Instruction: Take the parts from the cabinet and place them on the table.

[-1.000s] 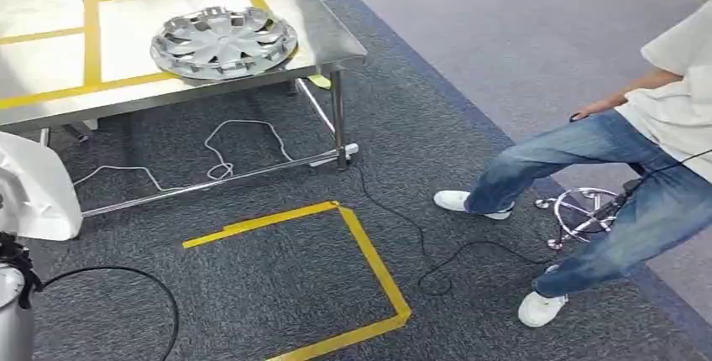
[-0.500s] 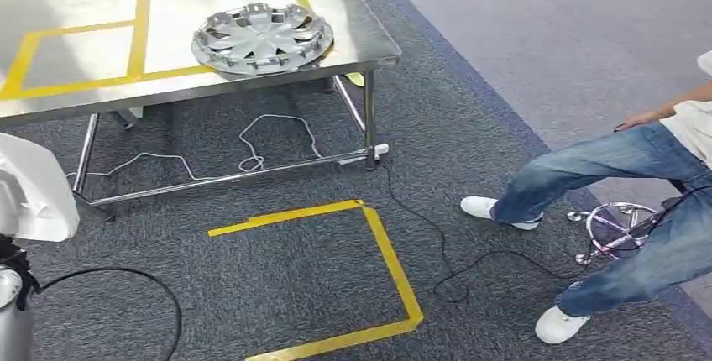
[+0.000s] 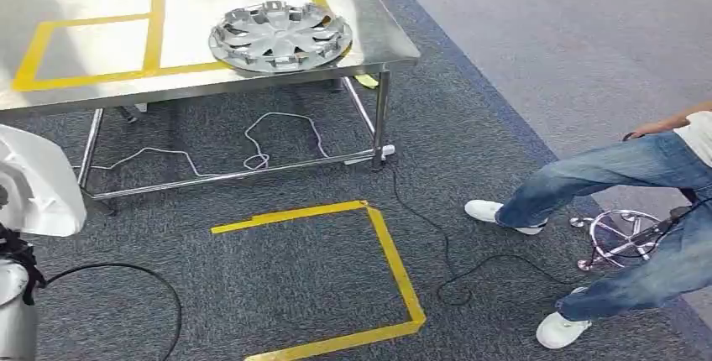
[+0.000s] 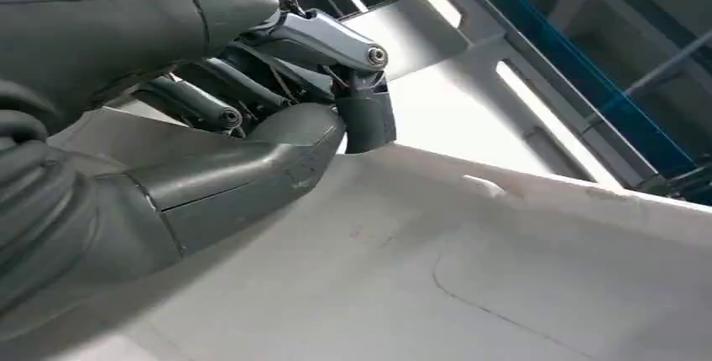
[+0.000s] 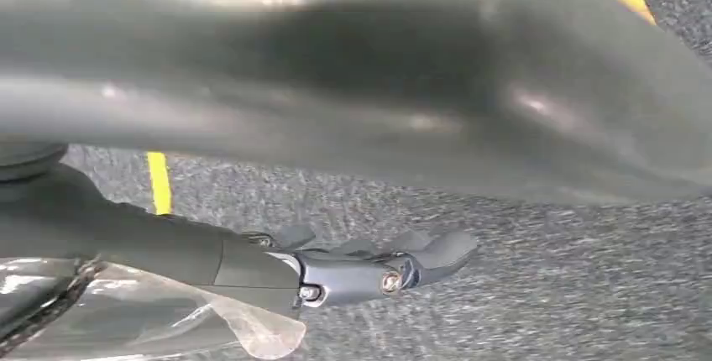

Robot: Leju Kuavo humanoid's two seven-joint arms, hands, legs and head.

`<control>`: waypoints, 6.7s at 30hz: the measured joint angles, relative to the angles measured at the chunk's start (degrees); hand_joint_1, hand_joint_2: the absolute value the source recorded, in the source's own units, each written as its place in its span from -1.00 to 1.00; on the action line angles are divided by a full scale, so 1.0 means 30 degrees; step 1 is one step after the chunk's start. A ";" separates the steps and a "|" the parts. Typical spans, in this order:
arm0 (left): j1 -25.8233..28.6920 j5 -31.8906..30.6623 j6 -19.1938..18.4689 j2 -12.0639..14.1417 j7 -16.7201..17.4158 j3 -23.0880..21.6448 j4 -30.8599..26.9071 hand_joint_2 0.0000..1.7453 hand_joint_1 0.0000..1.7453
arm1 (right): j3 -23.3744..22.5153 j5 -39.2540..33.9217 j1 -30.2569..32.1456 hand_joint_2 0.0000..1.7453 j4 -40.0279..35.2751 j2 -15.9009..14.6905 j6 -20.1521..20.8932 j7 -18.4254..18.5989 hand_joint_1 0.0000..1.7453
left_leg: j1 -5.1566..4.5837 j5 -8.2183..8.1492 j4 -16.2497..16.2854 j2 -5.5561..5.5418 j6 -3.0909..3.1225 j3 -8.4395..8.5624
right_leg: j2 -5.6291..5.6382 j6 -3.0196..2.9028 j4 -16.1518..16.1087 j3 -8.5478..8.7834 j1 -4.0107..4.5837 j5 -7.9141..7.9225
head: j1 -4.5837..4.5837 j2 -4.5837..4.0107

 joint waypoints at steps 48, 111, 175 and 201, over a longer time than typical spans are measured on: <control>-0.0070 0.0291 -0.0984 0.0401 -0.0219 -0.0576 0.0306 1.00 1.00 | -0.0277 0.0029 -0.0033 -1.00 0.0000 -0.0015 0.0102 -0.0328 -1.00 | -0.0077 -0.0142 0.0060 0.0259 -0.0570 0.0091 | -0.0372 -0.0519 -0.1180 0.0863 0.0217 -0.0148 | -0.0103 0.0000; -0.0100 0.0342 -0.1326 0.0474 -0.0328 -0.0729 0.0255 1.00 1.00 | -0.0342 0.0160 -0.0038 -1.00 0.0022 -0.0015 0.0103 -0.0313 -1.00 | -0.0209 0.0229 0.0442 0.0124 -0.0306 -0.0798 | -0.0289 -0.0378 -0.1203 0.1678 0.0139 -0.1175 | 0.0036 0.0000; 0.0003 0.0401 -0.1385 0.0423 -0.0401 -0.0714 0.0219 1.00 1.00 | -0.0335 0.0488 -0.0059 -1.00 0.0124 -0.0022 0.0044 -0.0313 -1.00 | -0.0055 -0.0241 0.0104 0.0090 0.0002 -0.0190 | -0.0257 -0.0144 -0.0575 0.1506 0.0158 -0.1790 | 0.0255 0.0000; 0.0156 0.0379 -0.1421 0.0503 -0.0372 -0.0699 0.0167 1.00 1.00 | -0.0321 0.0568 -0.0064 -1.00 0.0146 -0.0029 0.0037 -0.0219 -1.00 | -0.0158 -0.0052 0.0874 0.0189 -0.0477 -0.0631 | -0.0073 -0.0434 -0.0862 0.1898 0.0038 -0.1678 | 0.0082 0.0000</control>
